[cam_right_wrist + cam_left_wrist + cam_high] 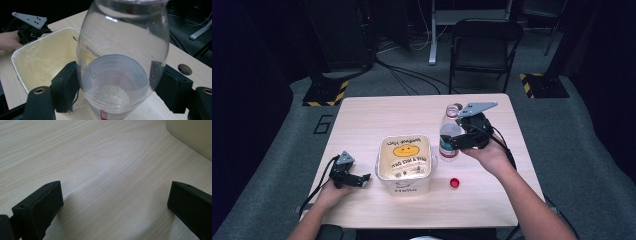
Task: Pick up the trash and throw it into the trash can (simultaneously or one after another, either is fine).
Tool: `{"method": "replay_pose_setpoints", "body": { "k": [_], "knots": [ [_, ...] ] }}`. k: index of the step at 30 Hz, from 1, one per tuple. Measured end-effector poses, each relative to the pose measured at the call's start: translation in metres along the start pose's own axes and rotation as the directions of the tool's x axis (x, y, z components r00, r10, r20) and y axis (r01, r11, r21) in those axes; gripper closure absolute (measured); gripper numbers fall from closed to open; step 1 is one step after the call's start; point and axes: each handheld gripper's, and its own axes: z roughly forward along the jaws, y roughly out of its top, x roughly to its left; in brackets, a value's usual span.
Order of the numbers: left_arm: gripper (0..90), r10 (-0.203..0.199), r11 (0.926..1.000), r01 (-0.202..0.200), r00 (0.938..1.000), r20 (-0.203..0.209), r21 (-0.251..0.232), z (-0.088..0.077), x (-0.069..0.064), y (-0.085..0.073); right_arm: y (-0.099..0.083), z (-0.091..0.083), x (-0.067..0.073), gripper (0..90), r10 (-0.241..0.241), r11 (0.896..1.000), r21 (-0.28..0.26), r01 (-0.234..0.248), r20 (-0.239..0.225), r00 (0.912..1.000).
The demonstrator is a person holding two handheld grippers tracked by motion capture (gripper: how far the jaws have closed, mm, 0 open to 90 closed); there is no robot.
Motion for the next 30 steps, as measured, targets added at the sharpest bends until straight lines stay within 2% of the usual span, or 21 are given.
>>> {"method": "replay_pose_setpoints", "body": {
  "k": [9,22,30],
  "knots": [
    [0.0,0.001,1.0000,-0.001,1.0000,0.000,0.000,0.000,0.000,0.000,0.009,-0.007,0.000,24.8,-0.012,1.000,-0.007,0.012,-0.002,0.9999],
    [0.0,0.001,1.0000,-0.001,1.0000,0.000,0.001,0.000,0.000,0.000,0.031,-0.023,0.003,24.9,-0.026,0.999,-0.044,0.026,-0.004,0.9997],
    [0.0,0.001,1.0000,-0.001,1.0000,0.000,0.000,0.000,0.000,0.000,0.047,-0.029,0.011,24.8,-0.048,0.997,-0.067,0.046,-0.028,0.9985]
  ]
}}
